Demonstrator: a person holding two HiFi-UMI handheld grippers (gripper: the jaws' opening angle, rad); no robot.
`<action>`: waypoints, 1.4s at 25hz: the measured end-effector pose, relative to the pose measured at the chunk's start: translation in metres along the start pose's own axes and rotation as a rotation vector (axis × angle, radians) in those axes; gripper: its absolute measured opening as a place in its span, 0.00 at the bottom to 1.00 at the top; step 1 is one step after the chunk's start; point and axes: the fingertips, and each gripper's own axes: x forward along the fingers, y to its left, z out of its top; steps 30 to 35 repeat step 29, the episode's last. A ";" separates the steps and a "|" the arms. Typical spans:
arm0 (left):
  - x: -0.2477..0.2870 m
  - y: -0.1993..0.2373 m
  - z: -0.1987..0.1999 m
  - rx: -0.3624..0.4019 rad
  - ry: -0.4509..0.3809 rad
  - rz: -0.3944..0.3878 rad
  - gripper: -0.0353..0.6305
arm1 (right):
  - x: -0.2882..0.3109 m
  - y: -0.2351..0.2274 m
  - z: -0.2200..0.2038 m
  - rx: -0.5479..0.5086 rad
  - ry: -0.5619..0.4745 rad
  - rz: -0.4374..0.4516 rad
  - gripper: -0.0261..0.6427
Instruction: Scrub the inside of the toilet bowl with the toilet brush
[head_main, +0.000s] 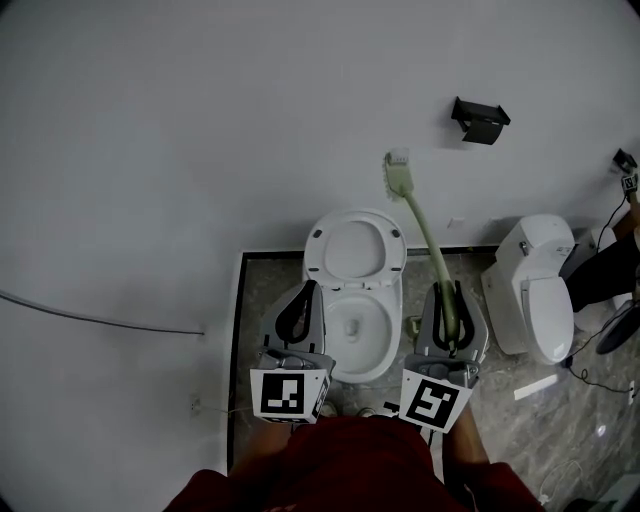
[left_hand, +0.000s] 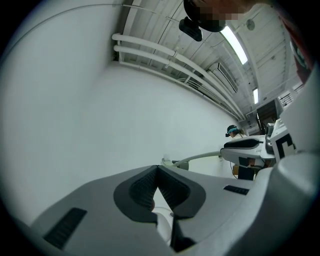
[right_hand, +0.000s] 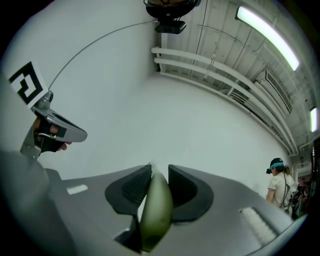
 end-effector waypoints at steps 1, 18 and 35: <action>0.000 0.001 0.000 -0.002 -0.002 0.003 0.06 | 0.000 0.001 0.002 0.002 -0.006 0.004 0.21; -0.011 0.008 0.014 0.018 -0.007 0.018 0.06 | -0.002 0.003 0.033 0.042 -0.089 0.007 0.21; -0.010 0.009 0.022 0.020 -0.010 0.011 0.06 | -0.001 0.003 0.032 0.039 -0.059 0.009 0.21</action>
